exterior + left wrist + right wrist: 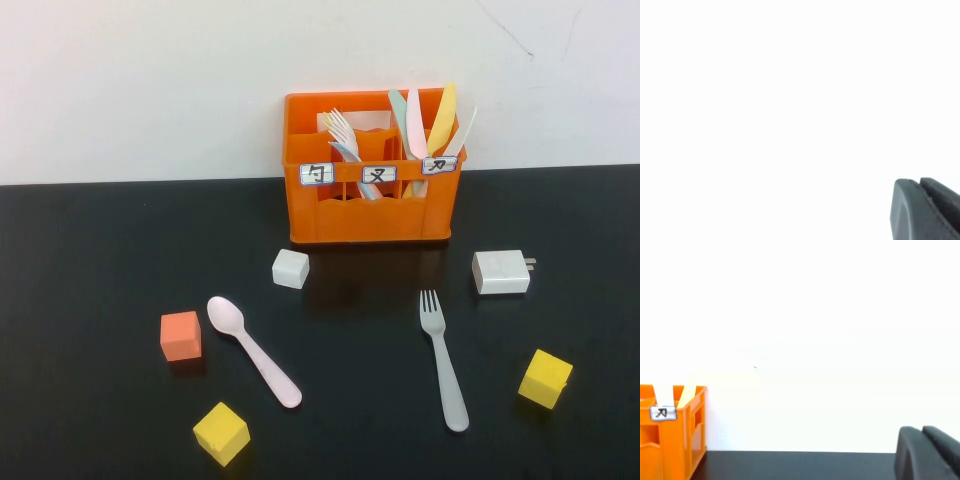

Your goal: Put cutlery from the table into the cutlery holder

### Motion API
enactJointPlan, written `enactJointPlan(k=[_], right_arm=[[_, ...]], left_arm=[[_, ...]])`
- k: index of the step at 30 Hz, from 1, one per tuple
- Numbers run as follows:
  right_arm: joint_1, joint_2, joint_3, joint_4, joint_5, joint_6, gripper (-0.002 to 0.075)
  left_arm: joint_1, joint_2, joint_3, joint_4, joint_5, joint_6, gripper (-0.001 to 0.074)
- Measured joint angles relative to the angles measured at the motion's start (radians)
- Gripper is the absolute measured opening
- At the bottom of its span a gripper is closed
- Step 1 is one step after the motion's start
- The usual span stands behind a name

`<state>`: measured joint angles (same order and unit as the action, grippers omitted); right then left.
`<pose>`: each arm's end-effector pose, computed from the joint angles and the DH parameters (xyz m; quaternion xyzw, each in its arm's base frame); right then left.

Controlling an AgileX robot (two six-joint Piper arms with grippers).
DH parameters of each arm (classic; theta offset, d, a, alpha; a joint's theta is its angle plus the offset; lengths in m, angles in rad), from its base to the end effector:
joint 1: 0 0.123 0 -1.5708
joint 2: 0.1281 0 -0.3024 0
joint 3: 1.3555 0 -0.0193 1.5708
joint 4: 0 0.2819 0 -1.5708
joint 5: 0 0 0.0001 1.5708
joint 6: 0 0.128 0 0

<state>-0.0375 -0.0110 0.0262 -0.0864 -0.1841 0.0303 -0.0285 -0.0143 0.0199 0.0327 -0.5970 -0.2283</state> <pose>0.1033 -0.0019 0.2301 -0.0115 0.6112 -0.0316 0.7908 0.0786 -0.0046 0.2798 -0.0290 0.4307 -0.1073 0.8956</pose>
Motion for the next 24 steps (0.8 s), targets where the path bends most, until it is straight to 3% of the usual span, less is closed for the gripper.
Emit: enactJointPlan(k=[6,13,24], right_arm=[[0.000,0.000,0.000,0.004,-0.021,0.000,-0.0002],[0.000,0.000,0.000,0.006,-0.167,0.002,-0.0002],[0.000,0.000,-0.224,0.006,0.111,0.047,-0.0002]], left_arm=[[0.000,0.000,0.000,0.002,-0.004,-0.049,-0.0001],[0.000,0.000,-0.011,0.022,0.001,-0.153,-0.0001],[0.000,0.097,-0.359,0.024,0.640,-0.164,-0.0001]])
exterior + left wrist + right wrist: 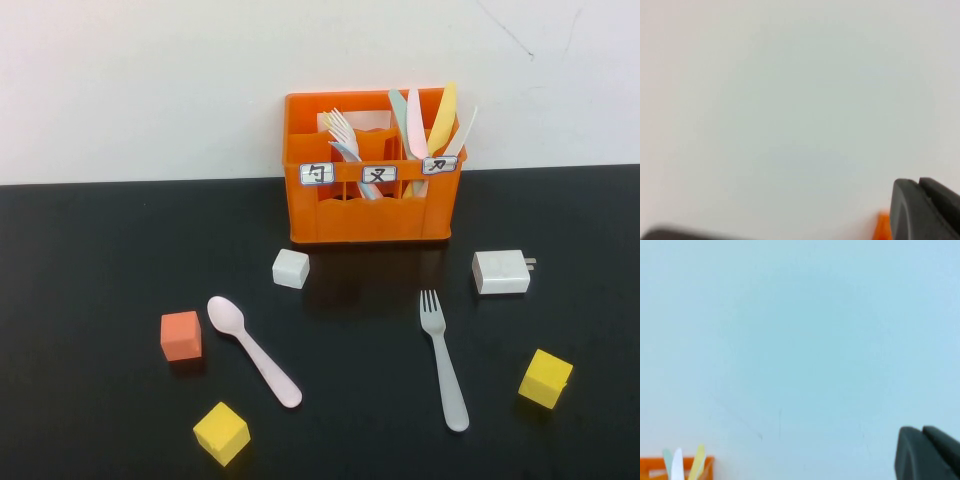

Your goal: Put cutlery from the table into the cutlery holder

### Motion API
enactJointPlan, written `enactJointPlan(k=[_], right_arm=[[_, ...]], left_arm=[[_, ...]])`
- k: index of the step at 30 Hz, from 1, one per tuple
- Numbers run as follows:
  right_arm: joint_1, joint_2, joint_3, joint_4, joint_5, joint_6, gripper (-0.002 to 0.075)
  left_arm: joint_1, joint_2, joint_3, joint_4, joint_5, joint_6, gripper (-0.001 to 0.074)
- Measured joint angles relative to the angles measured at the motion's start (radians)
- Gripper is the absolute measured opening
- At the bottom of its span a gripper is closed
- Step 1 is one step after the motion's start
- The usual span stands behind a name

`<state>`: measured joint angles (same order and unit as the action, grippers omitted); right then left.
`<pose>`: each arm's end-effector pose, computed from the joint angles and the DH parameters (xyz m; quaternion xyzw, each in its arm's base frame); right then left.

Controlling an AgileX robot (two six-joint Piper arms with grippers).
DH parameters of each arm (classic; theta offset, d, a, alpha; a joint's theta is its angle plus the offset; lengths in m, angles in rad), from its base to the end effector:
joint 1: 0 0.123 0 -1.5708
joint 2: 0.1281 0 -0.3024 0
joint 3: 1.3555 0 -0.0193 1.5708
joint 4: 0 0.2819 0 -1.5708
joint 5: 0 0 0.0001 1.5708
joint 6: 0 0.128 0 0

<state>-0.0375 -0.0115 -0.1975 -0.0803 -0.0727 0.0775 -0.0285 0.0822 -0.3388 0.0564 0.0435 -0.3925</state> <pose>0.0830 -0.0024 0.3050 0.0075 0.5655 -0.0149 0.8246 0.0854 -0.0021 0.3371 -0.0919 0.5862 -0.1452 0.7917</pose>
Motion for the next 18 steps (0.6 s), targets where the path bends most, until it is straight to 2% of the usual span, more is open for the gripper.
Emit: enactJointPlan(k=[6,12,15,18], right_arm=[[0.000,0.027,-0.074,0.002,0.223,0.005,-0.0002],[0.000,0.176,-0.083,0.031,0.344,-0.010,-0.0002],[0.004,0.260,-0.083,0.100,0.380,-0.111,-0.0002],[0.010,0.343,-0.083,0.232,0.415,-0.287,-0.0002]], left_arm=[[0.000,0.157,-0.024,-0.017,0.064,-0.013,-0.0001],[0.000,0.308,-0.008,-0.073,0.157,-0.049,-0.0001],[0.000,0.393,-0.008,-0.115,0.238,-0.052,-0.0001],[0.000,0.496,-0.012,-0.175,0.320,-0.039,-0.0001]])
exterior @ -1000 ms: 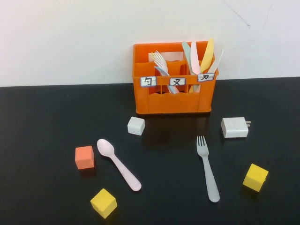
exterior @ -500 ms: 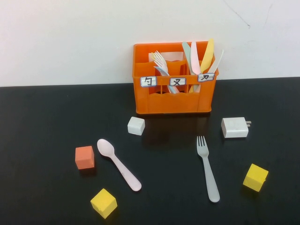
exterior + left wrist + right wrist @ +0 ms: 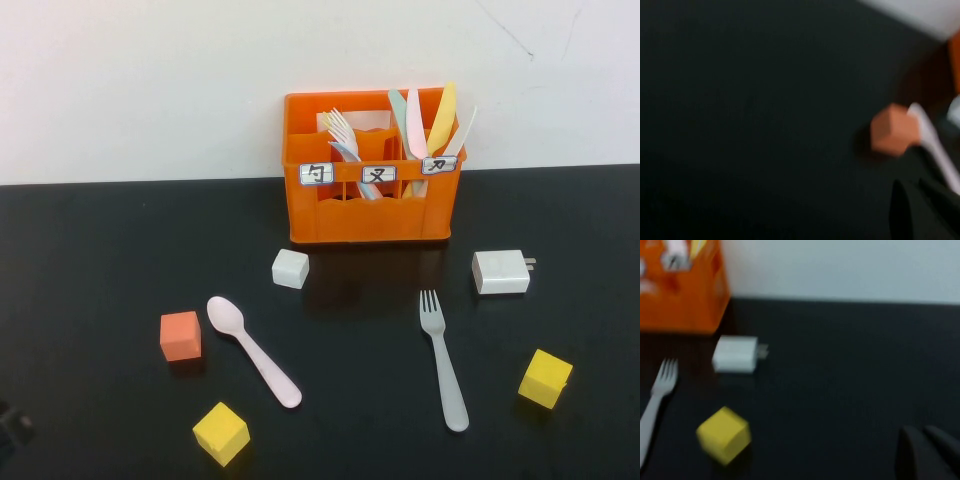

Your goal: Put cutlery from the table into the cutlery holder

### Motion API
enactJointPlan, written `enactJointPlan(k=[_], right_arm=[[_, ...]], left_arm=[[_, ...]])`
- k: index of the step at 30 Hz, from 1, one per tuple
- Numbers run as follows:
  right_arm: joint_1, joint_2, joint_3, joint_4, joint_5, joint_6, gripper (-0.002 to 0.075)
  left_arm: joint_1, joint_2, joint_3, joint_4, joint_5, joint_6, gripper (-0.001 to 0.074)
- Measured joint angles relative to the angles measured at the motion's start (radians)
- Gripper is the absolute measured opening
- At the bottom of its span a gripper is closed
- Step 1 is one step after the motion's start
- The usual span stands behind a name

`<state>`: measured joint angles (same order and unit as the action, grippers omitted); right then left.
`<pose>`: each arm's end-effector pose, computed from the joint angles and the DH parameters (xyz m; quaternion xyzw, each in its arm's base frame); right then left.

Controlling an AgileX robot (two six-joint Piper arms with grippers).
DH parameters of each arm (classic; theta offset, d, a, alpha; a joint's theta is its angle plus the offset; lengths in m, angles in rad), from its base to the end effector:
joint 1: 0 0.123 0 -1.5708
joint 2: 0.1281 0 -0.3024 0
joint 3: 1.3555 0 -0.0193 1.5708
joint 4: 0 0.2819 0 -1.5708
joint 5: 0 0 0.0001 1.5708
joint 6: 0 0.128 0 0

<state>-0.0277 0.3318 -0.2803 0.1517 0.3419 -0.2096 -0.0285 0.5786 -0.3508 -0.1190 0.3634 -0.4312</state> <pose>0.1322 0.0028 0.2484 -0.0307 0.8049 -0.0075 0.5926 0.1637 -0.0101 0.2374 -0.2083 0.8348 -0.1609 0.4836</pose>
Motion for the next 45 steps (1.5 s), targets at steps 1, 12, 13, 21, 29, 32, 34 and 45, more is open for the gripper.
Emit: enactJointPlan(k=[1,12,13,21,29,32,34,45], right_arm=[[0.002,0.025,0.000,0.054,0.013,-0.070,-0.0002],[0.006,0.244,-0.070,0.449,0.153,-0.655,-0.0002],[0.006,0.255,-0.070,0.472,0.154,-0.679,-0.0002],[0.006,0.274,-0.073,0.584,0.155,-0.775,-0.0002],[0.006,0.274,-0.073,0.590,0.140,-0.806,-0.0002],[0.006,0.274,-0.073,0.592,0.113,-0.815,-0.0002],[0.006,0.274,-0.073,0.595,0.099,-0.816,-0.0002],[0.006,0.274,-0.073,0.599,0.128,-0.824,-0.0002]], left_arm=[[0.000,0.030,-0.012,-0.021,0.033,0.022,-0.0001],[0.000,0.475,-0.291,-0.478,0.271,0.457,-0.0001],[0.000,0.503,-0.319,-0.512,0.276,0.483,-0.0001],[-0.014,0.680,-0.536,-0.625,0.327,0.589,-0.0001],[-0.199,0.839,-0.739,-0.362,0.432,0.417,-0.0001],[-0.261,0.889,-0.771,-0.235,0.424,0.266,-0.0001],[-0.293,0.920,-0.784,-0.178,0.422,0.193,0.0003],[-0.340,1.138,-0.917,-0.103,0.523,0.025,0.0301]])
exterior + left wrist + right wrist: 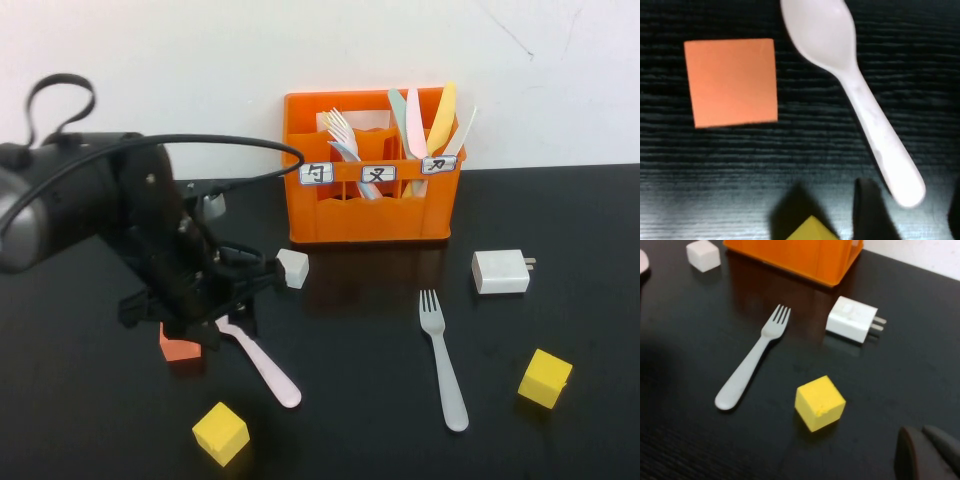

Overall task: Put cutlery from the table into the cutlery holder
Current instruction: Pick up the spoon

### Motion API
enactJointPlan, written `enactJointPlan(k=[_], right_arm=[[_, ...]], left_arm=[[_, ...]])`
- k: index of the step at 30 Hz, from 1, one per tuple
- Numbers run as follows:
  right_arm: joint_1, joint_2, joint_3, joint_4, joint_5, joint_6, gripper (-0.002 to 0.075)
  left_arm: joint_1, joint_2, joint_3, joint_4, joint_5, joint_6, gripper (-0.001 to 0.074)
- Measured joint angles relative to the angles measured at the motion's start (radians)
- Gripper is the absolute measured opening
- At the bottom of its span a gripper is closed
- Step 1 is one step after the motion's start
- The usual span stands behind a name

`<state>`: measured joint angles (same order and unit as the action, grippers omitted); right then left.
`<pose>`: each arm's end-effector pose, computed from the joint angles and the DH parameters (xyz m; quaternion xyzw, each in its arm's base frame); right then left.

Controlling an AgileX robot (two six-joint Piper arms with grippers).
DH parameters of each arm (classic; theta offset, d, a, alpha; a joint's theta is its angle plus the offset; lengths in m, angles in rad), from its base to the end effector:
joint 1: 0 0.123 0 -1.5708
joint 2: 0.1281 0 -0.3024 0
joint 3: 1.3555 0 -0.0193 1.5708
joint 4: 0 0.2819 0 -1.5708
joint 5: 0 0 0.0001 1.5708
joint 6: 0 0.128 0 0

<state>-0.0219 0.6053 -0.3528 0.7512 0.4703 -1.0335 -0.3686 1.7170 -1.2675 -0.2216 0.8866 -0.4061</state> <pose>0.1629 0.0361 0.2374 -0.2125 0.8316 0.0444 0.5112 0.3593 -0.1622 0.2130 -0.0736 0.9798 -0.1488 0.1113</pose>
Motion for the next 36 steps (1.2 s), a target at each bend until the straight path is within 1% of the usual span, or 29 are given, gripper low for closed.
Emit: enactJointPlan(k=[3,7,14,19,28,30,32,36], right_arm=[[0.000,0.000,0.000,0.002,0.009,0.000,-0.0002],[0.000,0.000,0.000,0.002,0.011,0.000,-0.0002],[0.000,0.000,0.000,0.006,0.014,0.000,-0.0002],[0.000,0.000,0.000,0.006,0.019,0.000,-0.0002],[0.000,0.000,0.000,0.012,0.020,0.000,-0.0002],[0.000,0.000,0.000,0.012,0.020,0.000,-0.0002],[0.000,0.000,0.000,0.014,0.020,0.000,-0.0002],[0.000,0.000,0.000,0.014,0.020,0.000,-0.0002]], left_arm=[[0.000,0.056,-0.035,0.002,0.009,-0.051,0.0356],[0.000,0.117,-0.074,0.002,0.010,-0.083,0.0379],[0.000,0.213,-0.131,0.007,0.030,-0.114,0.0384],[0.000,0.270,-0.180,0.027,0.060,-0.123,0.0357],[0.000,0.292,-0.199,0.104,0.070,-0.150,0.0343],[0.000,0.292,-0.199,0.117,0.076,-0.143,0.0327],[0.000,0.292,-0.199,0.125,0.085,-0.131,0.0291],[0.000,0.292,-0.199,0.131,0.092,-0.115,0.0163]])
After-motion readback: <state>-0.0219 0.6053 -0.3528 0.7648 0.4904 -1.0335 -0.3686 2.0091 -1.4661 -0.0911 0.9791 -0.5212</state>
